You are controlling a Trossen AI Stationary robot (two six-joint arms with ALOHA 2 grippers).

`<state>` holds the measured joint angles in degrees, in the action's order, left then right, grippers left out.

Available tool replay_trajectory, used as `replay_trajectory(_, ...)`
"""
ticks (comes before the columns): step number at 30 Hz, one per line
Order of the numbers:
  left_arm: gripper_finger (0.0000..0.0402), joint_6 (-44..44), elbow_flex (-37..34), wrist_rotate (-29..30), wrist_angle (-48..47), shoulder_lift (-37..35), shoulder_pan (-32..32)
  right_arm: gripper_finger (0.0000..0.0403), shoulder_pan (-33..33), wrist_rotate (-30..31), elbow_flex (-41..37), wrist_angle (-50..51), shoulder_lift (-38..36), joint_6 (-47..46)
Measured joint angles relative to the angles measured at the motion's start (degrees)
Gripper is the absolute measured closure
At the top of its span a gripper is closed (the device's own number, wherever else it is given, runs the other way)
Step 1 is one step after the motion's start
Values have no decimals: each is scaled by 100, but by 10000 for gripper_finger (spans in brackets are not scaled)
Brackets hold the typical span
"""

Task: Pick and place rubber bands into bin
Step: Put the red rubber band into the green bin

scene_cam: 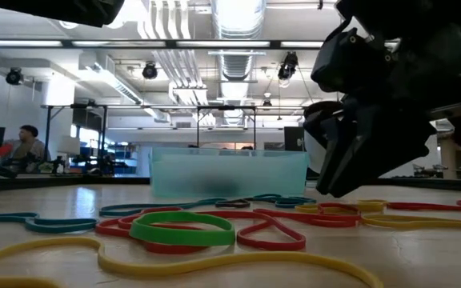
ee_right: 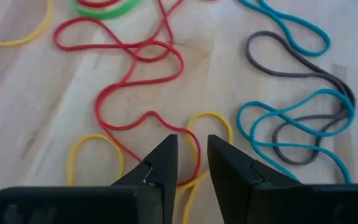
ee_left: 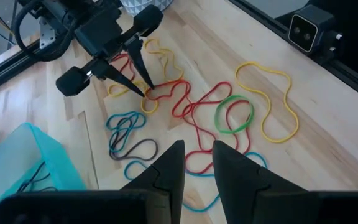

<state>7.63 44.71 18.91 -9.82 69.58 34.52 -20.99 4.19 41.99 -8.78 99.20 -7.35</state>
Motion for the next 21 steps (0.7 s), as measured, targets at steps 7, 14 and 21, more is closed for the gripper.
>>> replay_trajectory(7, 334, 1, 0, -2, 9, 4, 0, 321, 4, 95, -1, -91, 31, -13)
replay_trajectory(14, 334, 1, 0, -2, 6, 9, 0, 321, 4, 95, -11, -236, 31, -13)
replay_trajectory(21, 334, -126, 0, -4, -2, 7, 0, 321, 0, 96, -64, -264, 33, -15)
